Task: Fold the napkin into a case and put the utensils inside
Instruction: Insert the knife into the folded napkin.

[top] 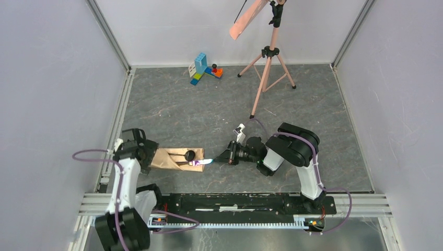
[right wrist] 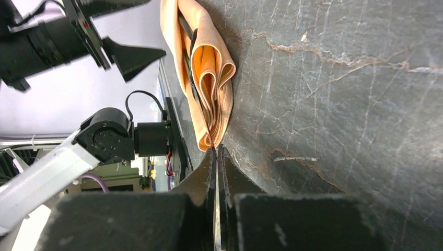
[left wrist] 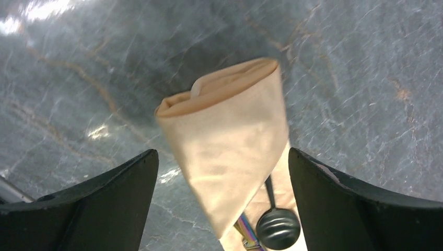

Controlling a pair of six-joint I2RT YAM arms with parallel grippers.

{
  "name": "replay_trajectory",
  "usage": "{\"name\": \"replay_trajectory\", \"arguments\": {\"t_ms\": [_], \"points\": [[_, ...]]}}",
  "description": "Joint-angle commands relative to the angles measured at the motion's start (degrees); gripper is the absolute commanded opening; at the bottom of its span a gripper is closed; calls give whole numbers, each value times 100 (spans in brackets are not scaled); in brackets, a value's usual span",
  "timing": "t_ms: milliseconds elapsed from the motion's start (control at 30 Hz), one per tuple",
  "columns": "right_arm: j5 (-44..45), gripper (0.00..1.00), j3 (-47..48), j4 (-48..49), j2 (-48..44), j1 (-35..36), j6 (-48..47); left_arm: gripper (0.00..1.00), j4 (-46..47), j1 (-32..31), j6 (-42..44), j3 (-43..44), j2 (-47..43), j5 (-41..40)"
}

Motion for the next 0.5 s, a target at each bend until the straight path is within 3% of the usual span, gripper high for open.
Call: {"name": "replay_trajectory", "arguments": {"t_ms": [0, 100, 300, 467], "points": [[-33, 0, 84, 101, -78, -86, -132, 100, 799, 78, 1420, 995, 1122, -198], [-144, 0, 126, 176, -11, -142, -98, 100, 690, 489, 2305, 1500, 1889, -84], [-338, 0, 347, 21, -7, -225, -208, 100, 2249, 1396, 2898, 1050, 2342, 2284], [-306, 0, 381, 87, -27, -233, -130, 100, 2429, 1426, 3272, 1042, 3066, 2261]]}}
